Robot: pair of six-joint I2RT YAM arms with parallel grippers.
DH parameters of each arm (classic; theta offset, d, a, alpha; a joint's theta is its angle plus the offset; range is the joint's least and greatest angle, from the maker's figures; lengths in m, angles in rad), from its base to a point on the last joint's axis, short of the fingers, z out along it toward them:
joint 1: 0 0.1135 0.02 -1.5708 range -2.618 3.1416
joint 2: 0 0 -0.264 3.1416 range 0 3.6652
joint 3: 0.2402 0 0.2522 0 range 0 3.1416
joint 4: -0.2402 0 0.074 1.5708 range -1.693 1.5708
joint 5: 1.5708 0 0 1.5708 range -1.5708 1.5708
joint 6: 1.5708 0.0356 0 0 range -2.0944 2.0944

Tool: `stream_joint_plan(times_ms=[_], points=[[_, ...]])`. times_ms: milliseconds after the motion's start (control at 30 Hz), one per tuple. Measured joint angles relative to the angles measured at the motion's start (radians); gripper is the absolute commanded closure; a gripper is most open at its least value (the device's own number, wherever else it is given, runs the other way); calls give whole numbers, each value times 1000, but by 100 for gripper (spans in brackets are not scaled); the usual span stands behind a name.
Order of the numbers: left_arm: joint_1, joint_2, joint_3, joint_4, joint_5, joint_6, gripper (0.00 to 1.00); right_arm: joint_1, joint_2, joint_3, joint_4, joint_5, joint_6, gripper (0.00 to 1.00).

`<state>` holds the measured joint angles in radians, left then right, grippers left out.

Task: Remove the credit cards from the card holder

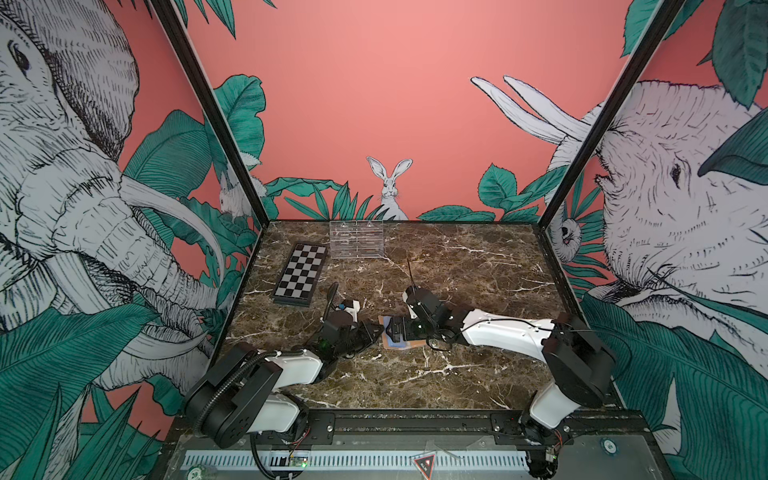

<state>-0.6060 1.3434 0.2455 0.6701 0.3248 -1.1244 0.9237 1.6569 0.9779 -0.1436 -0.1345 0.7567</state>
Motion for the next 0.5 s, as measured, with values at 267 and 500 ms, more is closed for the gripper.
stream_joint_plan(times_ms=[267, 500], points=[[0, -5, 0, -15, 0, 4, 100, 14, 47, 18, -34, 15, -6, 2], [0, -6, 0, -15, -1, 8, 100, 14, 48, 18, -41, 29, -6, 3]])
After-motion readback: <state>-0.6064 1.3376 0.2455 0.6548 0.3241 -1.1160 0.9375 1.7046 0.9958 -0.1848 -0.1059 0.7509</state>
